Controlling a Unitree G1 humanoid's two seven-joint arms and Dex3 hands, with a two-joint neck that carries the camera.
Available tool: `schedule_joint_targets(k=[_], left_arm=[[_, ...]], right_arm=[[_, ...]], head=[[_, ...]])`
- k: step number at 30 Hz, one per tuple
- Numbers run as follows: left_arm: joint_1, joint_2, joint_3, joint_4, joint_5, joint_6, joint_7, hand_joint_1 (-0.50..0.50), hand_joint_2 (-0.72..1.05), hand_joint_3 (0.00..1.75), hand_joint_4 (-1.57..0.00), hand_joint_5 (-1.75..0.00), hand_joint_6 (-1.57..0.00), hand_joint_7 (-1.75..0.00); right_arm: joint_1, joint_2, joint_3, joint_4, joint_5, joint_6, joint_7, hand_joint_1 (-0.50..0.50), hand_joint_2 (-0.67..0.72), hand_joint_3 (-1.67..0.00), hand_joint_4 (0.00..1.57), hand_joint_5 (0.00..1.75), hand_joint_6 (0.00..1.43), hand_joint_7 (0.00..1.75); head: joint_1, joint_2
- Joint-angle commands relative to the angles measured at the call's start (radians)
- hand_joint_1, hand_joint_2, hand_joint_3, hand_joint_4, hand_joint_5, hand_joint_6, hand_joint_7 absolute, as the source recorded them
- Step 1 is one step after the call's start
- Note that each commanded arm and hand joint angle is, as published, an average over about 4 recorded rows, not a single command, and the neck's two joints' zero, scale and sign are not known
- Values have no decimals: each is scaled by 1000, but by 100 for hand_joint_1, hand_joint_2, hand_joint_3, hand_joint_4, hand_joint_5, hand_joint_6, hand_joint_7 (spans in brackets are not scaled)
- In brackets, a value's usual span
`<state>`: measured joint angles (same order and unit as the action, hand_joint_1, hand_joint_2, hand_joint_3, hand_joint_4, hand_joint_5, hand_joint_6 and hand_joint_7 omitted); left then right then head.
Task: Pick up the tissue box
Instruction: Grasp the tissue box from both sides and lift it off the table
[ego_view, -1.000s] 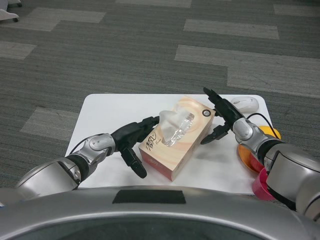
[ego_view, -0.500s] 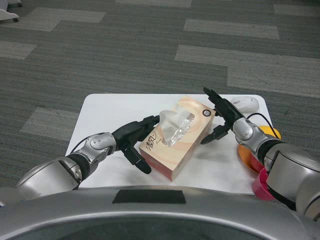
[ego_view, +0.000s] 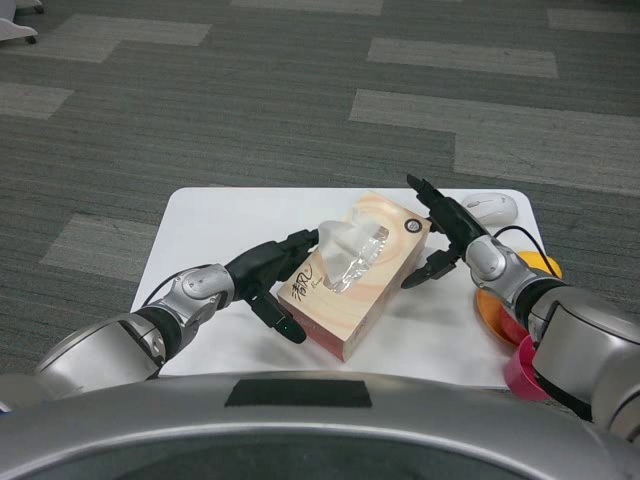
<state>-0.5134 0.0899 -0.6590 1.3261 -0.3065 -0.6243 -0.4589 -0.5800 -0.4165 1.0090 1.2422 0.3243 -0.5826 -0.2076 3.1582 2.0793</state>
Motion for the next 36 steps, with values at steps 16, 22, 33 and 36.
schedule_joint_targets(k=[16, 22, 33, 36], left_arm=[[-36, 4, -1, -4, 70, 19, 29, 50, 63, 9, -4, 0, 0, 0], [-36, 4, 1, -3, 72, 18, 49, 50, 69, 4, -6, 0, 0, 0], [-36, 4, -1, -4, 73, 53, 55, 50, 43, 4, -11, 0, 0, 0], [-36, 4, -1, -4, 73, 54, 55, 50, 43, 4, -11, 0, 0, 0]], right_arm=[[-17, 2, -3, -6, 3, -8, -4, -46, -16, -16, 69, 39, 0, 7], [-17, 2, -3, -6, 3, -8, -4, -46, -16, -16, 69, 39, 0, 3], [-17, 2, -3, -6, 2, -8, -4, -46, -16, -16, 69, 39, 0, 7], [-17, 2, -3, -6, 2, -8, -4, -46, -16, -16, 69, 34, 0, 7]], head=[[1, 3], [2, 3], [3, 1], [3, 1]])
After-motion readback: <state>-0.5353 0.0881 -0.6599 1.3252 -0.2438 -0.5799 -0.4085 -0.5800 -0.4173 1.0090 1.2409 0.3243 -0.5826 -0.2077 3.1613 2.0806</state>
